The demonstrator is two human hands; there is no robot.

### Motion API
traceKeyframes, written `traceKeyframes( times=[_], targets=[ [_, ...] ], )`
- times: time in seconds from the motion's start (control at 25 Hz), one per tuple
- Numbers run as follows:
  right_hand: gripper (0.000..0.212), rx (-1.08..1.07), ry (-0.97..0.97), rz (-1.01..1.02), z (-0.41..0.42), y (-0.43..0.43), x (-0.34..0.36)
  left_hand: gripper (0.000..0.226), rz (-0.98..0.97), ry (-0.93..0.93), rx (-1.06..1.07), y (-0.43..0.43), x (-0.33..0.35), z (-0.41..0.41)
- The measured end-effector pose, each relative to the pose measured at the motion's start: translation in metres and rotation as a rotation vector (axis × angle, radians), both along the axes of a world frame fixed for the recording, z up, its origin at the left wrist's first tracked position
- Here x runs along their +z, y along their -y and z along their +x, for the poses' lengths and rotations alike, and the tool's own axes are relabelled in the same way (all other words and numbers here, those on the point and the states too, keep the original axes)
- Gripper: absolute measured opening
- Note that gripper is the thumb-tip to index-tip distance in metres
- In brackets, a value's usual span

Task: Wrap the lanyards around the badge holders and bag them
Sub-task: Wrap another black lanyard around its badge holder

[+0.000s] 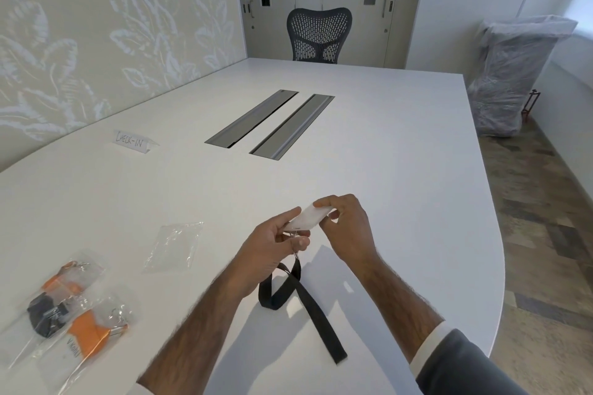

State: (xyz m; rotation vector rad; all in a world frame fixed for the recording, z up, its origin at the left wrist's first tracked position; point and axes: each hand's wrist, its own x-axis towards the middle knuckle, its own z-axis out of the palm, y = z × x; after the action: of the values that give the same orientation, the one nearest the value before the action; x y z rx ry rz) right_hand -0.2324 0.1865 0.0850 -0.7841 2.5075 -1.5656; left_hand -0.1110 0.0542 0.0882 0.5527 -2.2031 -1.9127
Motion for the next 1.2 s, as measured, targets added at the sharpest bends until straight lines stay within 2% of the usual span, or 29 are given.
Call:
traceKeyframes(
  times=[0.08, 0.16, 0.24, 0.36, 0.52, 0.6, 0.64, 0.76, 0.88, 0.96, 1.04, 1.12, 1.2],
  targets=[
    [0.024, -0.005, 0.021, 0.023, 0.002, 0.002, 0.001, 0.046, -0.078, -0.002, 0.156, 0.001, 0.0, -0.003],
    [0.031, -0.001, 0.103, 0.009, 0.005, 0.004, 0.003, 0.036, -0.149, -0.024, 0.282, 0.001, 0.004, -0.003],
    [0.041, 0.039, 0.327, -0.112, 0.012, 0.006, 0.009, 0.038, -0.276, -0.023, 0.338, -0.002, 0.006, -0.003],
    [0.028, 0.149, 0.592, -0.298, 0.021, 0.011, 0.018, 0.04, -0.479, -0.034, 0.383, -0.012, 0.009, -0.003],
    [0.038, 0.234, 0.591, -0.282, 0.025, 0.021, 0.025, 0.023, -0.647, -0.064, 0.386, -0.023, 0.014, -0.003],
    [0.038, 0.233, 0.577, -0.288, 0.023, 0.021, 0.028, 0.017, -0.55, -0.089, 0.437, -0.022, 0.017, -0.005],
    [0.041, 0.226, 0.606, -0.307, 0.023, 0.019, 0.03, 0.022, -0.473, -0.1, 0.452, -0.019, 0.019, -0.006],
    [0.061, 0.215, 0.68, -0.34, 0.025, 0.016, 0.035, 0.023, -0.161, -0.131, 0.382, -0.007, 0.021, -0.004],
    [0.069, 0.114, 0.564, -0.312, 0.026, 0.016, 0.036, 0.022, 0.0, -0.151, 0.349, 0.001, 0.021, 0.002],
    [0.055, 0.054, 0.409, -0.252, 0.023, 0.017, 0.035, 0.025, 0.015, -0.156, 0.305, 0.005, 0.024, 0.004],
    [0.05, 0.027, 0.238, -0.148, 0.019, 0.017, 0.035, 0.029, -0.116, -0.105, 0.248, 0.01, 0.03, 0.008],
    [0.063, 0.02, 0.013, 0.004, 0.016, 0.016, 0.035, 0.034, -0.281, -0.024, 0.169, 0.018, 0.033, 0.01],
    [0.054, 0.081, -0.221, 0.167, 0.016, 0.014, 0.039, 0.032, -0.349, 0.035, 0.09, 0.024, 0.034, 0.009]
  ],
)
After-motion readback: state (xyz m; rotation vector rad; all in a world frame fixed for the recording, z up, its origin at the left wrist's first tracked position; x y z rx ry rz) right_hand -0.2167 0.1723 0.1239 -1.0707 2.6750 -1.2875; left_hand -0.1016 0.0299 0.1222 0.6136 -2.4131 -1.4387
